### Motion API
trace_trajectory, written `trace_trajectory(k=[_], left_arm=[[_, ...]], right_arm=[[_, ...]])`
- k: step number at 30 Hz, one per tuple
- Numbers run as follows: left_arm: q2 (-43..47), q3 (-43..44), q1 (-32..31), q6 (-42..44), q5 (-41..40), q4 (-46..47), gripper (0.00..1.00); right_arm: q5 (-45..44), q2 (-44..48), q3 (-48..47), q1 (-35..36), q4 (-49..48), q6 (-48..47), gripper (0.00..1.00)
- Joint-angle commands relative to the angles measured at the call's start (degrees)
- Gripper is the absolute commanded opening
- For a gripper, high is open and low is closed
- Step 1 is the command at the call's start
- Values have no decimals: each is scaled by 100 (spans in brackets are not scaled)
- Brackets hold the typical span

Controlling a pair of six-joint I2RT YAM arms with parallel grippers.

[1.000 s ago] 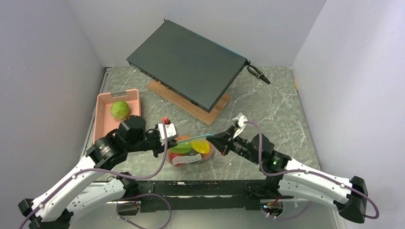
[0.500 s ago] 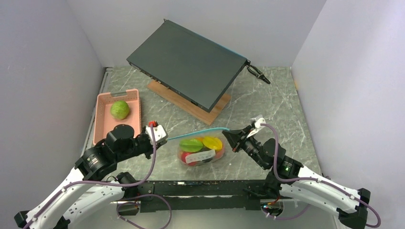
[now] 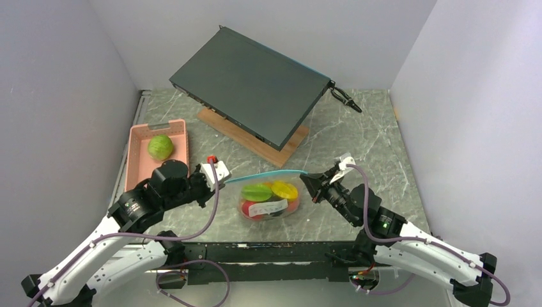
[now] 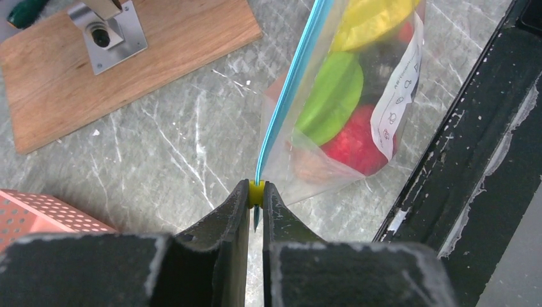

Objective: Place the food in the zip-top bag and seal the zipper
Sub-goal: Zip the zipper food storage bag at the center of the board, then place the zipper food storage bag at the center of the board.

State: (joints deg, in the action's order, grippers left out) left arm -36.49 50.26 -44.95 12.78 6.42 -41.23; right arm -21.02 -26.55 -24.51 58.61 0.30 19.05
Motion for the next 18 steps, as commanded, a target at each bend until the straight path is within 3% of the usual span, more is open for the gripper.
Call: trace_trajectory(k=[1, 3, 6, 10, 18], left_arm=[[-71, 510, 46, -126, -128, -8, 30], [-93, 668, 46, -203, -43, -70, 49], [21, 779, 43, -237, 145, -48, 58], [373, 768, 47, -274, 113, 211, 73], [1047, 661, 48, -252, -623, 532, 81]], right_arm=[[301, -42, -751, -51, 98, -110, 0], [574, -209, -1111, -54, 338, 11, 0], [1223, -512, -1502, -50, 518, 318, 0], [2560, -729, -1574, -50, 33, 892, 0], [4315, -1203, -1785, -37, -1093, 1965, 0]])
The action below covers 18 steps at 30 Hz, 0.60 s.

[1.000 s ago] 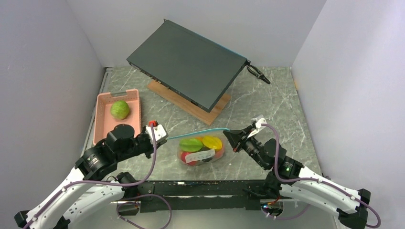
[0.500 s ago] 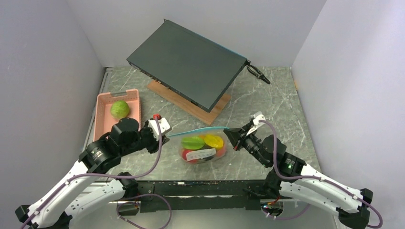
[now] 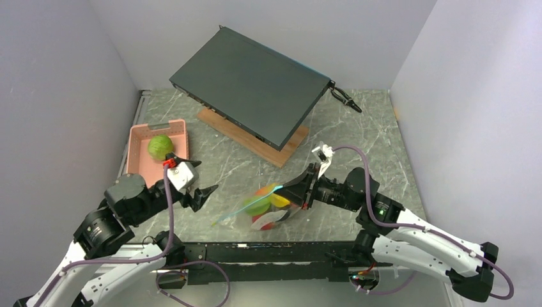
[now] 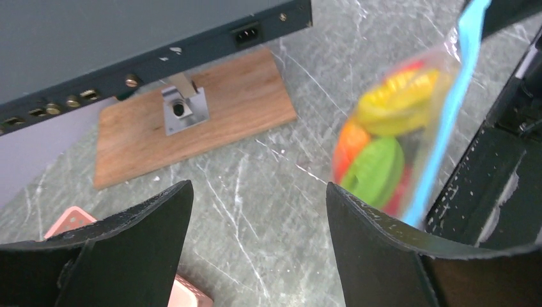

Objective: Place the food in the zip-top bag and seal the zipper
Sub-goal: Place the zipper food storage bag at the center of the board.

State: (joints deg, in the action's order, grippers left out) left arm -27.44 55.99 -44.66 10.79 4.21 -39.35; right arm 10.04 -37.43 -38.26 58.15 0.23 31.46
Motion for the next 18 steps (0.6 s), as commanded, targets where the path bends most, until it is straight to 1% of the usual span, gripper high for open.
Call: trace_trajectory(k=[1, 3, 4, 5, 6, 7, 8, 10, 12, 14, 16, 18], left_arm=[[164, 96, 19, -29, -541, 336, 81], [169, 97, 19, -8, -681, 313, 81], [169, 100, 19, -11, -730, 306, 81], [169, 105, 19, -19, -788, 318, 81], [174, 101, 16, -27, -820, 332, 81], [173, 100, 12, -32, -839, 346, 81], [176, 103, 18, -40, -859, 356, 81], [185, 108, 19, -70, -857, 366, 81], [184, 105, 19, -96, -810, 376, 81], [177, 113, 15, -120, -732, 352, 81], [169, 125, 17, -144, -709, 326, 81], [166, 157, 19, -162, -703, 279, 81]], right_arm=[[1243, -182, -500, 4, -1102, 752, 0], [1132, -324, -783, -3, -771, 728, 0], [837, -369, -924, -4, -438, 719, 0], [384, -393, -1027, 1, -34, 772, 0], [-460, -404, -1094, -18, 544, 914, 0], [-906, -405, -1118, -44, 835, 1128, 0], [-1620, -405, -1091, -105, 1335, 1477, 0], [-2270, -452, -937, -336, 1910, 2012, 0], [-2330, -581, -728, -741, 2240, 2448, 0], [-2034, -780, -401, -1223, 2198, 2637, 0], [-1734, -1042, -68, -1791, 2098, 2648, 0], [-1707, -1260, 244, -2108, 1906, 2556, 0]])
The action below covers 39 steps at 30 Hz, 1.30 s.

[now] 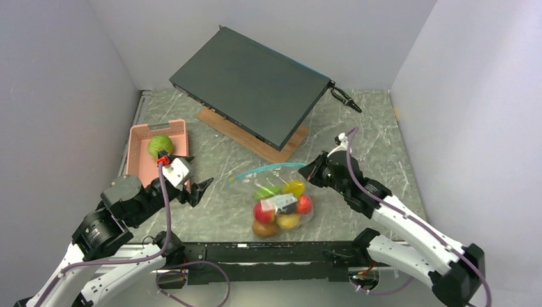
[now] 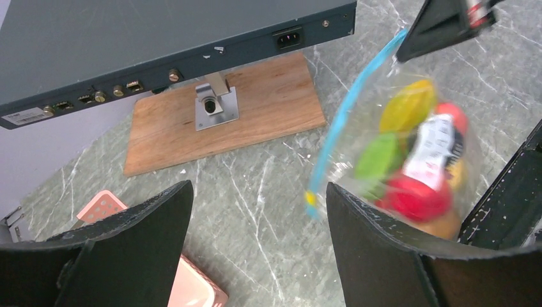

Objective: Place the food in the zip-top bag and seal the zipper
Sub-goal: Place the zipper food storage bag at the center of the board, then reset both arms

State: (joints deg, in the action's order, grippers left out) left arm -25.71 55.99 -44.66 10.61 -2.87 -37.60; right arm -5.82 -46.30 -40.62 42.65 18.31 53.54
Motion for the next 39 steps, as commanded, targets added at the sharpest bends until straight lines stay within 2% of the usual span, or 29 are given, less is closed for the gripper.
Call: trace_trajectory(k=[1, 5, 11, 12, 14, 16, 20, 23, 24, 32, 39], left_arm=[[-6, 177, 15, -153, 3, 69, 81], [75, 297, 19, -236, 2, -46, 82], [396, 312, 19, -562, -80, -9, 84], [448, 289, 19, -624, -81, 27, 85], [538, 282, 16, -757, -169, 87, 88], [601, 332, 19, -901, -428, 117, 99], [668, 606, 19, -1018, -907, 156, 100], [668, 884, 11, -1315, -1276, 153, 100], [656, 1008, 14, -1375, -1382, 130, 100], [757, 1628, 17, -1704, -2008, 64, 100], [1139, 1626, 19, -1795, -2162, 336, 100]], right_arm=[[-95, -433, 645, -719, -84, 256, 0], [-428, -705, 934, -1244, -248, -214, 0], [-1319, -658, 930, -1721, 62, -951, 0], [-1384, -604, 893, -1746, 147, -1060, 3], [-1356, -439, 813, -1752, 238, -1436, 24], [-1241, -177, 663, -1756, 385, -1771, 42], [-1086, 427, 193, -1756, 823, -2265, 78], [-1042, 610, -619, -1750, 1426, -2548, 97], [-1025, 634, -867, -1753, 1602, -2625, 99], [-914, 865, -2624, -1752, 2481, -3482, 100], [-1007, 1496, -3356, -1753, 2440, -3820, 100]])
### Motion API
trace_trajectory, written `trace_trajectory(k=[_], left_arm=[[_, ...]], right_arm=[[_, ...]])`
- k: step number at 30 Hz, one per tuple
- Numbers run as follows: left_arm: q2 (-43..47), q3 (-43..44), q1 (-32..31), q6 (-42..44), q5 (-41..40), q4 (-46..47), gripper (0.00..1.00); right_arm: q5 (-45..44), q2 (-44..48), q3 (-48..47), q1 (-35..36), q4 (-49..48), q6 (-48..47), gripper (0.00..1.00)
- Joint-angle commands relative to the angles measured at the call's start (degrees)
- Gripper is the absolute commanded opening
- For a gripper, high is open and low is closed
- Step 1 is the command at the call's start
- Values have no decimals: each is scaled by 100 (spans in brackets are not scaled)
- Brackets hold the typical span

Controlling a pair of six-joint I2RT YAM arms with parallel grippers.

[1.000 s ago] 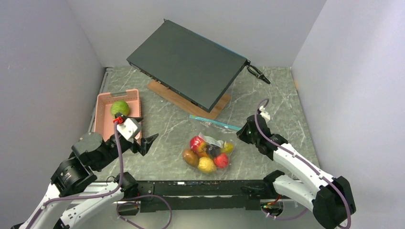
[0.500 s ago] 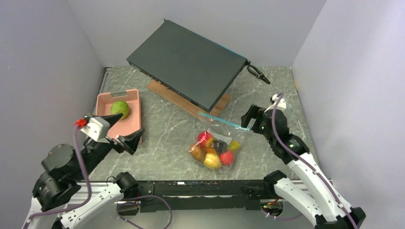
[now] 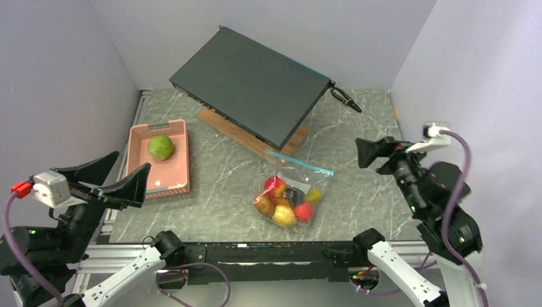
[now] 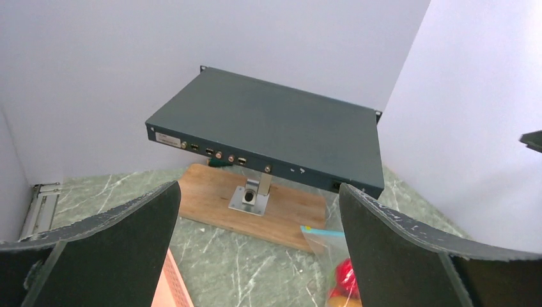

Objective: Place the food in the zip-top bag and seal the zipper
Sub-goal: Reset both arms

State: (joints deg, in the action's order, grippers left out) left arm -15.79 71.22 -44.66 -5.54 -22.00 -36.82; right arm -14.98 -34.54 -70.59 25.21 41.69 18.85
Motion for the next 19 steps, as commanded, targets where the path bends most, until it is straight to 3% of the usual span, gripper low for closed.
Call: trace_trajectory(k=[1, 15, 19], left_arm=[[173, 127, 17, -190, -252, 231, 100], [365, 110, 15, -239, -319, 122, 100], [308, 111, 15, -193, -297, 112, 100]], right_arm=[[-104, 426, -363, -5, 32, -330, 100], [-149, 1188, -180, -8, -366, -199, 100], [185, 1296, -21, -13, -514, -426, 100]])
